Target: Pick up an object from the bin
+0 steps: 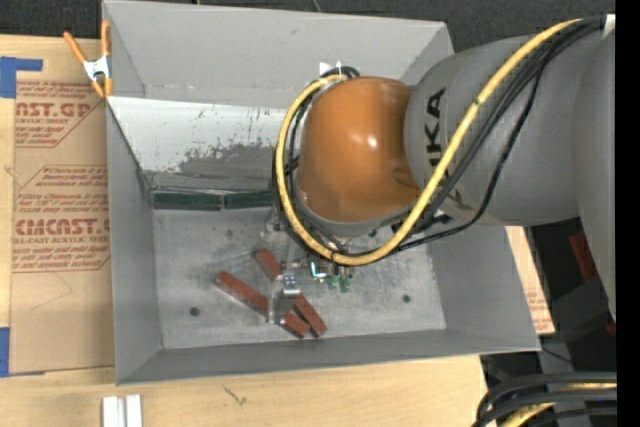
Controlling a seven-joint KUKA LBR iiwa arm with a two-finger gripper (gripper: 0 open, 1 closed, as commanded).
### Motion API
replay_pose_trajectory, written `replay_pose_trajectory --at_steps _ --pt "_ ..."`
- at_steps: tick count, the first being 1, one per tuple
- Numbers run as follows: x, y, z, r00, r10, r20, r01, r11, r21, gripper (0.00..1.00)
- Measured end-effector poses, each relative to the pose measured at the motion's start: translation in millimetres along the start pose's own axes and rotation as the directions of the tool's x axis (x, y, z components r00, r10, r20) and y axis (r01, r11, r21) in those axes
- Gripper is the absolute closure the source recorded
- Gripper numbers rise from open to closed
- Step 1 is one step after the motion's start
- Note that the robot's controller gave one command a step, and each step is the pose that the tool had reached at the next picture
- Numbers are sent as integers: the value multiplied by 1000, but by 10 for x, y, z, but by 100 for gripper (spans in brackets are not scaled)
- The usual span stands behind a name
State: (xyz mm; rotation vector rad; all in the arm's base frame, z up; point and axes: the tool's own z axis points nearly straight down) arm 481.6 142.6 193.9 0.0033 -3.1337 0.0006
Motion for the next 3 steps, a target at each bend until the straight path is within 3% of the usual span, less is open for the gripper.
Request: replay_pose_trajectory --at_steps 1,2,3 --pt "-19 -7 -40 1000 1 8 -1 1000 -1 0" --pt "-147 -110 452 999 -31 16 31 1000 -2 0" --pt "-171 -35 1186 990 138 14 -138 990 -6 100"
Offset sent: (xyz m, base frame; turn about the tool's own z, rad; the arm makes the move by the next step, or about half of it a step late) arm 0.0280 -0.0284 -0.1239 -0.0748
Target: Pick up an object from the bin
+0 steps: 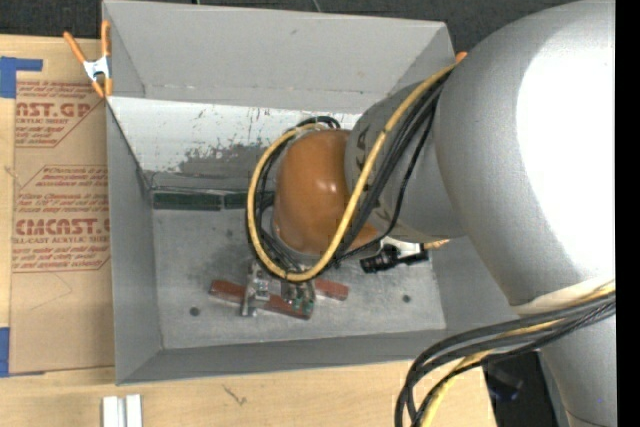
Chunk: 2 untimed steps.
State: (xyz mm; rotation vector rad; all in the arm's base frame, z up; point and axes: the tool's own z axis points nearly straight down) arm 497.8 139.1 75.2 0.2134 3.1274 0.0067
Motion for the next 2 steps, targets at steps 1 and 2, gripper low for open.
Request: replay_pose_trajectory --at_steps 1,2 --pt "0 0 0 1000 0 0 0 1000 0 100" --pt "77 -86 -849 999 30 -12 -30 1000 7 0"
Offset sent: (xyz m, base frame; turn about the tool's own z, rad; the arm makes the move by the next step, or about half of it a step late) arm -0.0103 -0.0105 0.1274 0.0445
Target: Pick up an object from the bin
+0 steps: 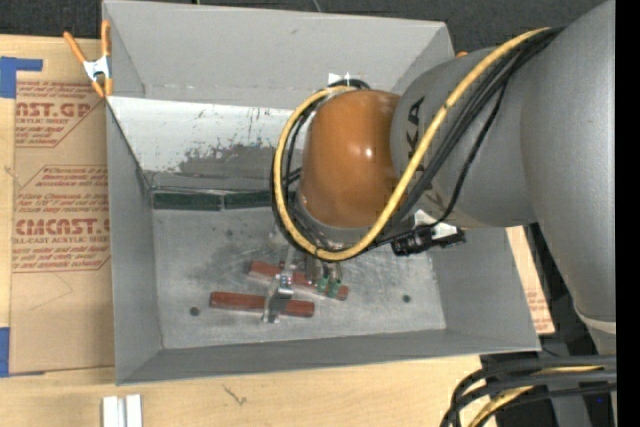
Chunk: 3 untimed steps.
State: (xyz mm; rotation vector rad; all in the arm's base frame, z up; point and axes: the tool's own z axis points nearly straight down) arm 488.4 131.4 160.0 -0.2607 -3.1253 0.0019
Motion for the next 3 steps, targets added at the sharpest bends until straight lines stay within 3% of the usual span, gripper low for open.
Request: replay_pose_trajectory --at_steps 1,2,3 --pt "-8 -21 -453 1000 14 12 -14 1000 -5 0" --pt "-8 -22 -400 1000 15 12 -15 1000 -5 0" --pt "-77 -325 -121 998 -57 -10 57 998 3 0"
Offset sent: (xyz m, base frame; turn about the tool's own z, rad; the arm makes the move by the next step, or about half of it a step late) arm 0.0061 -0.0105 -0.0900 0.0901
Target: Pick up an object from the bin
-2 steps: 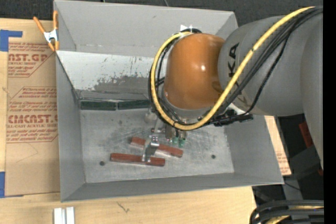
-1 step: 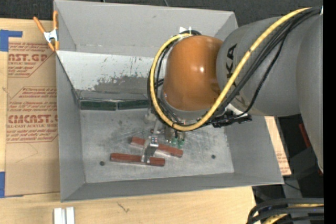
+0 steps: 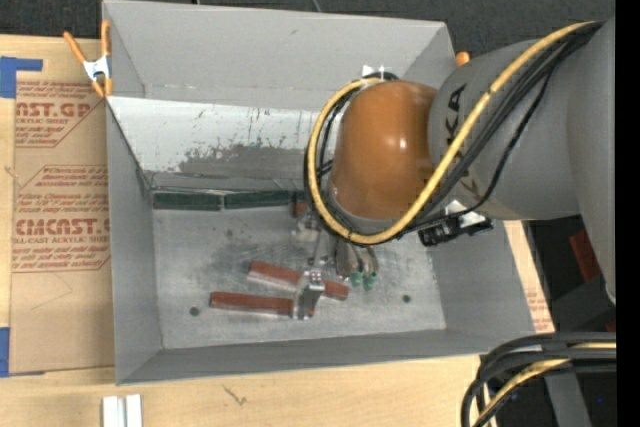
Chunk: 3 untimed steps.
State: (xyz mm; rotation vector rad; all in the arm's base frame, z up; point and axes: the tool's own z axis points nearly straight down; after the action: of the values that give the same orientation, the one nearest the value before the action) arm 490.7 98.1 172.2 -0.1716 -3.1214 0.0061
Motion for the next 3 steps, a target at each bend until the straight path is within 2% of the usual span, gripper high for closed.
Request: replay_pose_trajectory --at_steps 1,3 --pt "-44 64 927 1000 16 17 -16 1000 -7 100" --pt "-52 64 928 1000 2 17 -2 1000 -8 100"
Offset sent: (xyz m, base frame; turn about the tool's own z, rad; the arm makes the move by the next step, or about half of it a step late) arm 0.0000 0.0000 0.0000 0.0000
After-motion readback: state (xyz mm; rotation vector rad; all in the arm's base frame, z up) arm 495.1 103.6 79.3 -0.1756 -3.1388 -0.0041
